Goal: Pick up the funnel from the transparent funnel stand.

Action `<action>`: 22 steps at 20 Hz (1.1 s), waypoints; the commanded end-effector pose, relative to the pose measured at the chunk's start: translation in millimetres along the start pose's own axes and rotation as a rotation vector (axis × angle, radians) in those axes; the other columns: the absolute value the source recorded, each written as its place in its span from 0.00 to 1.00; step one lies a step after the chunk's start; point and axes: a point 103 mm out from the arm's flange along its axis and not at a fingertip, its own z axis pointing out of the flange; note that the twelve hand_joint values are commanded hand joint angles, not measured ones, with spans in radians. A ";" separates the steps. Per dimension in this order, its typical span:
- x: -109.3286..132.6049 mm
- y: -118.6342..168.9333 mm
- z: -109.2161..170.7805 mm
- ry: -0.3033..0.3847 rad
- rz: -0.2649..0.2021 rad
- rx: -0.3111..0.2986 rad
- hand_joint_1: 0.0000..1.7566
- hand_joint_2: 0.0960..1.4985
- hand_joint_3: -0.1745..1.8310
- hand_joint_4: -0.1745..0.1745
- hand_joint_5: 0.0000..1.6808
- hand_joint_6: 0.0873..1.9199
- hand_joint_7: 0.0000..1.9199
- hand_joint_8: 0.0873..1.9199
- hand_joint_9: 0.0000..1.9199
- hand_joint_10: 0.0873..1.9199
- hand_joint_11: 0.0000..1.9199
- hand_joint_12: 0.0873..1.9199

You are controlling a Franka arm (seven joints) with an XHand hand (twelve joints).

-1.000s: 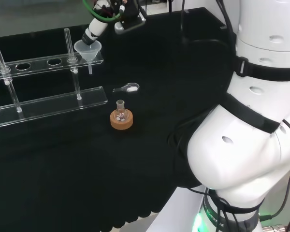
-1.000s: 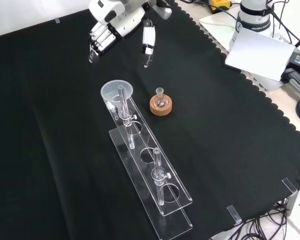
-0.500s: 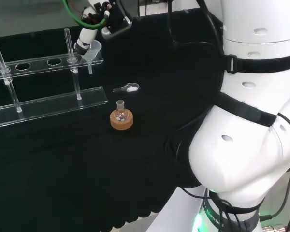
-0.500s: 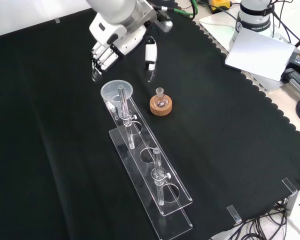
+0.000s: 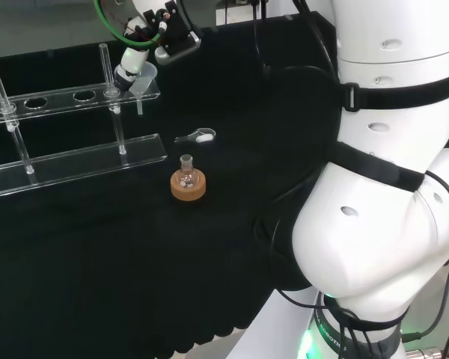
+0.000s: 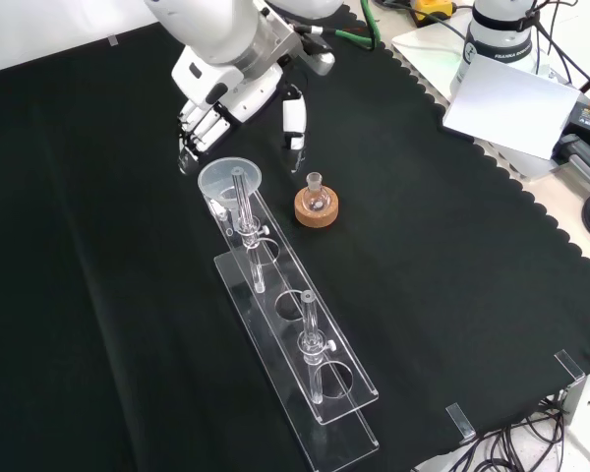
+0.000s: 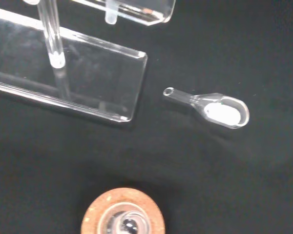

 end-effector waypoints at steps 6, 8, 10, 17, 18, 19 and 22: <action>5.6 16.6 8.5 0.053 -0.032 0.018 0.28 0.47 0.11 0.50 0.00 0.00 0.00 0.00 0.00 0.19 0.09 0.77; 5.5 18.0 10.2 0.050 -0.032 0.019 0.28 0.47 0.11 0.55 0.00 0.00 0.00 0.00 0.00 0.14 0.09 0.77; 4.7 19.1 11.7 0.053 -0.033 0.022 0.28 0.47 0.10 0.62 0.00 0.00 0.00 0.00 0.00 0.10 0.08 0.77; 4.8 19.0 11.7 0.041 -0.026 0.010 0.28 0.47 0.10 0.78 0.00 0.00 0.00 0.00 0.00 0.07 0.07 0.77; 5.1 18.9 11.1 0.034 -0.025 0.004 0.28 0.47 0.10 0.79 0.00 0.00 0.00 0.00 0.00 0.07 0.07 0.77; 5.4 18.7 10.8 0.029 -0.024 0.002 0.28 0.47 0.10 0.79 0.00 0.00 0.00 0.00 0.00 0.07 0.07 0.77; 5.4 19.0 10.1 0.026 -0.021 -0.003 0.29 0.47 0.10 0.80 0.00 0.00 0.00 0.00 0.00 0.05 0.07 0.77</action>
